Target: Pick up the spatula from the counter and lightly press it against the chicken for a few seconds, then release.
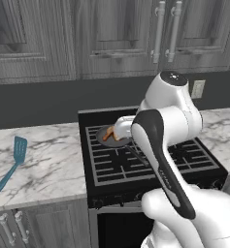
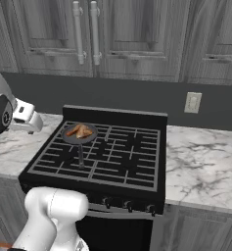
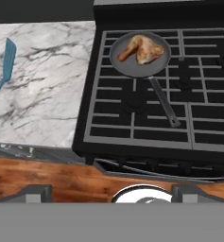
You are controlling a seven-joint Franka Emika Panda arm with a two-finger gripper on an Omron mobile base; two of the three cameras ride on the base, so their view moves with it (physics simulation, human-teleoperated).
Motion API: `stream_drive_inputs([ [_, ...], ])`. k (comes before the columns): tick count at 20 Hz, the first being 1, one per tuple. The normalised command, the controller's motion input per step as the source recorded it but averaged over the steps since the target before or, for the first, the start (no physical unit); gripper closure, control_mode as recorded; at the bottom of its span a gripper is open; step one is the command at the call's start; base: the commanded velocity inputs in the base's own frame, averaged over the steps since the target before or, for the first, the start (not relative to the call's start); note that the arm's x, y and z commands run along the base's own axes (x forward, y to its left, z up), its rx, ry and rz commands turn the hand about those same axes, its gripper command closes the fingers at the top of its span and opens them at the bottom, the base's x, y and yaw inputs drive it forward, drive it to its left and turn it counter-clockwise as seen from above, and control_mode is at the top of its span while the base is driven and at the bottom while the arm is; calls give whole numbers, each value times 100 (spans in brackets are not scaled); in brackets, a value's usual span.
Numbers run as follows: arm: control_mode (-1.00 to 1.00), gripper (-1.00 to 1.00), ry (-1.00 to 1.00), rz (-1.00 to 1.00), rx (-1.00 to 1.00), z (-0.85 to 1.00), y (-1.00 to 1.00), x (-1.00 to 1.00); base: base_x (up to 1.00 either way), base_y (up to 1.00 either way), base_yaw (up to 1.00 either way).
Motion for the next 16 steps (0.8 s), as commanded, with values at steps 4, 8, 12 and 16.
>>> stream_drive_inputs([
  [4, -100, -100, -1, 2, 0, 0, 41, -23, 0, 0, 0],
  [8, -100, -100, -1, 0, 0, -1, 38, -27, 0, 0, 0],
  [12, -100, -100, -1, 0, 0, -6, 35, -30, 0, 0, 0],
  [16, -100, -100, 0, 0, 0, -2, 31, -18, 0, 0, 0],
])
